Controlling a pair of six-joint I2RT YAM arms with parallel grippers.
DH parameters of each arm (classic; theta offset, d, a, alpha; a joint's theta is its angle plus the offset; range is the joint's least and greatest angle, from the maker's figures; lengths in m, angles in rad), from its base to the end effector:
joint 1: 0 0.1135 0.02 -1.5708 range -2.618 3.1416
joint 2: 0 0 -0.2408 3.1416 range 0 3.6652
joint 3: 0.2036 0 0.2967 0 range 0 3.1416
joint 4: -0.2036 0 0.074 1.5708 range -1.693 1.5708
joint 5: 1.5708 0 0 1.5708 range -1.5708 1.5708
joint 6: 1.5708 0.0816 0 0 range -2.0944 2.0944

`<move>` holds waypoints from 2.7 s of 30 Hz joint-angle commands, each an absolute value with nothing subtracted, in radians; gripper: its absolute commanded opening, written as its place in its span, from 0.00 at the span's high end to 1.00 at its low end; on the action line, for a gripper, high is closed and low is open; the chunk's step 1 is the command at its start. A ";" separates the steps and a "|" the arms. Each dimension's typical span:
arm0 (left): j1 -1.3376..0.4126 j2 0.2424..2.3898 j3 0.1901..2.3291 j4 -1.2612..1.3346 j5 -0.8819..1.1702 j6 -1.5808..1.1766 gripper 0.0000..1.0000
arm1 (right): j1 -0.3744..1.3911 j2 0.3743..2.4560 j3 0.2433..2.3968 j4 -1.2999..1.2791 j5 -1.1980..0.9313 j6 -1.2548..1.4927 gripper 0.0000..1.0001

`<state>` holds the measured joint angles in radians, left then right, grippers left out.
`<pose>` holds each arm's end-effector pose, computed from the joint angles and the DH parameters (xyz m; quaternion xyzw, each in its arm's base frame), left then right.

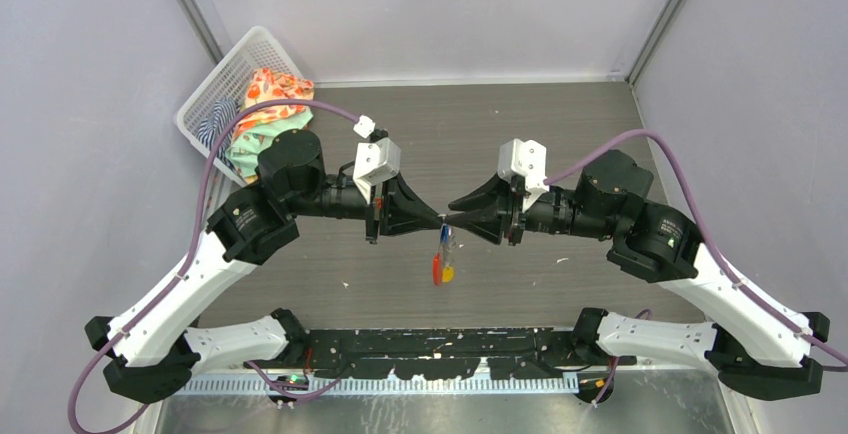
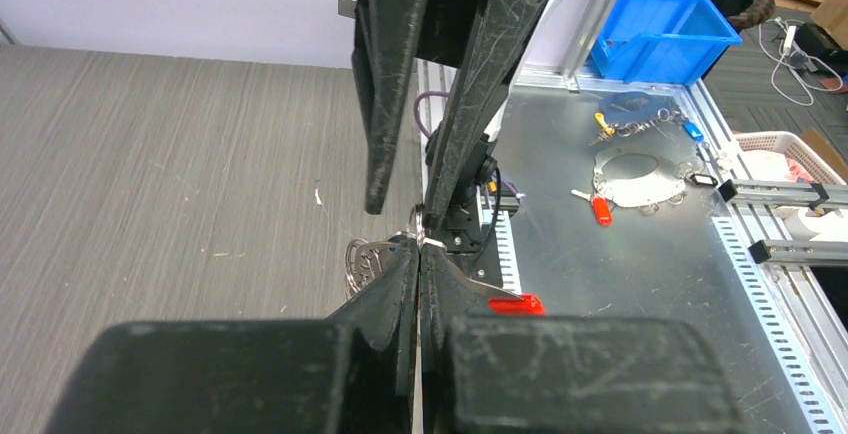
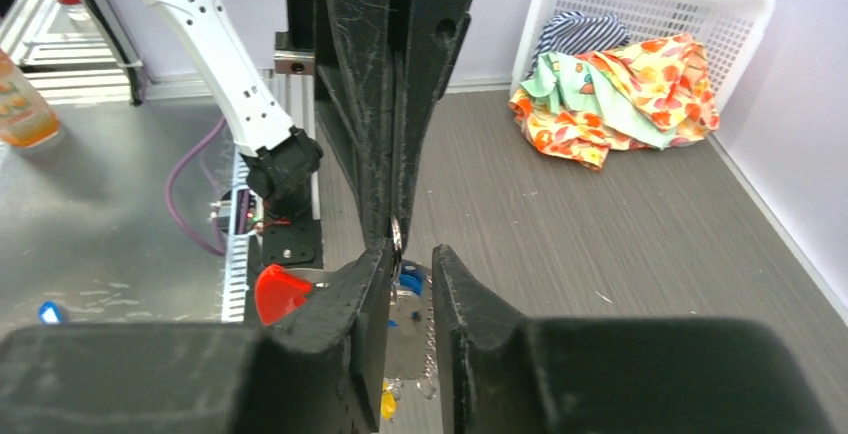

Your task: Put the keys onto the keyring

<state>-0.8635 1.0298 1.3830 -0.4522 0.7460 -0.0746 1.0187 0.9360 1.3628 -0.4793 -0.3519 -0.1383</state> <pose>0.1406 -0.2497 0.4635 0.4911 0.5432 -0.5235 0.4355 0.1162 0.2423 0.4744 -0.4914 0.5321 0.4036 0.5590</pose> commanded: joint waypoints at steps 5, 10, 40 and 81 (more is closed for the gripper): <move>-0.858 1.016 1.401 -0.383 0.780 -0.087 1.00 | 1.020 0.937 1.390 -0.475 -0.391 -0.152 0.99; -0.857 1.031 1.402 -0.389 0.779 -0.086 1.00 | 1.019 0.963 1.421 -0.527 -0.411 -0.141 0.99; -0.857 1.105 1.470 -0.632 0.771 0.272 0.67 | 1.020 1.183 1.755 -0.964 -0.350 -0.095 0.99; -0.910 1.135 1.513 -0.739 0.747 0.385 1.00 | 1.019 1.100 1.681 -0.852 -0.302 -0.050 0.70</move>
